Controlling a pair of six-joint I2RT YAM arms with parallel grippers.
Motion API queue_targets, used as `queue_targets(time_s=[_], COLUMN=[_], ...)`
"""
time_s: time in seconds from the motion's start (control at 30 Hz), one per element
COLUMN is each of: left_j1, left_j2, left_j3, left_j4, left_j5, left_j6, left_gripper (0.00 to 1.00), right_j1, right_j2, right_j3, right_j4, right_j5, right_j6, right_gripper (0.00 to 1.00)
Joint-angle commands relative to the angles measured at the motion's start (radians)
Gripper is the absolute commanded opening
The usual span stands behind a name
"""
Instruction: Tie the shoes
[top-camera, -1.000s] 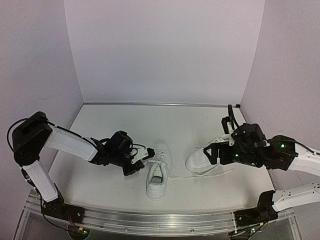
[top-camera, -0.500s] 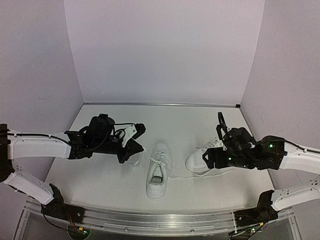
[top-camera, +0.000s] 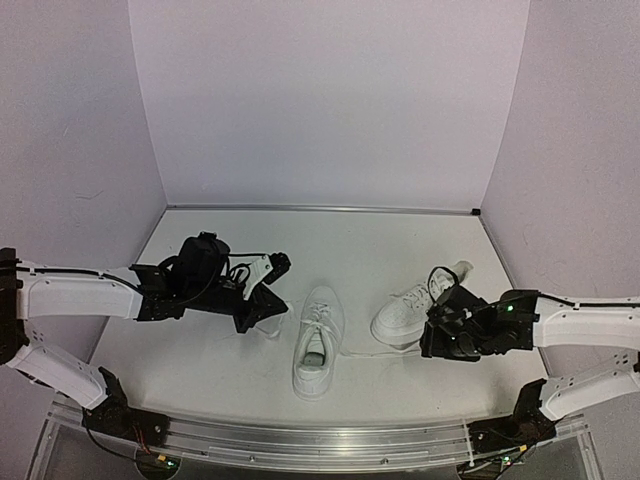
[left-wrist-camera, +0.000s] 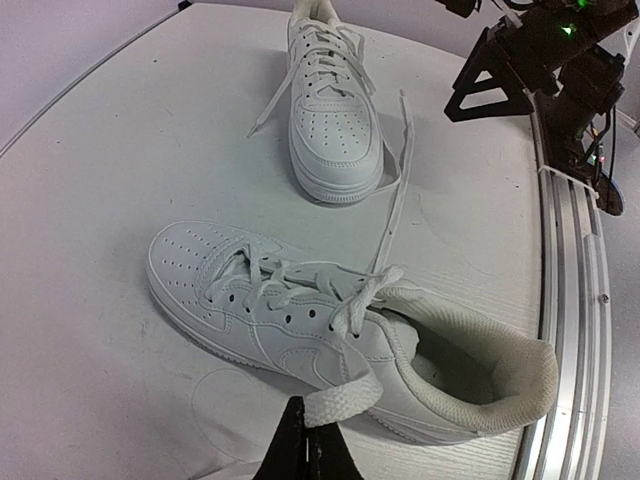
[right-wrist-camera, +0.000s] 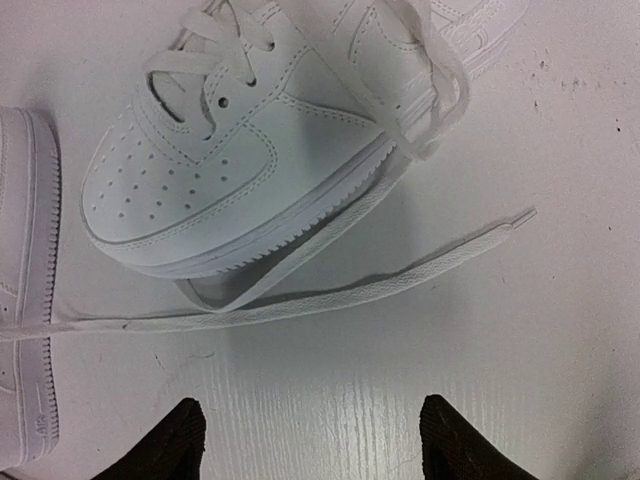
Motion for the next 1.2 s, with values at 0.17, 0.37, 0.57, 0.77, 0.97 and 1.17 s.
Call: queue_targets(time_s=[0.17, 0.37, 0.57, 0.77, 0.97, 1.17], left_j1=[-0.009, -0.010, -0.012, -0.014, -0.015, -0.015], left_j2=[0.009, -0.003, 0.006, 0.003, -0.004, -0.004], left_j3=[0.026, 0.022, 0.034, 0.043, 0.043, 0.045], left_j4=[0.007, 0.021, 0.019, 0.016, 0.016, 0.023], left_j5=[0.028, 0.031, 0.034, 0.031, 0.020, 0.021], left_j6=[-0.003, -0.001, 0.002, 0.007, 0.017, 0.018], left_gripper=[0.00, 0.00, 0.00, 0.00, 0.00, 0.00], right_j1=[-0.043, -0.061, -0.090, -0.104, -0.124, -0.136], right_j2=[-0.004, 0.044, 0.206, 0.286, 0.320, 0.368], right_j3=[-0.057, -0.062, 0.007, 0.067, 0.086, 0.095], right_j4=[-0.017, -0.028, -0.042, -0.048, -0.048, -0.045], right_j5=[0.105, 0.130, 0.129, 0.155, 0.160, 0.153], right_j6=[0.211, 0.287, 0.355, 0.369, 0.359, 0.362], right_gripper=[0.66, 0.62, 0.56, 0.54, 0.49, 0.46])
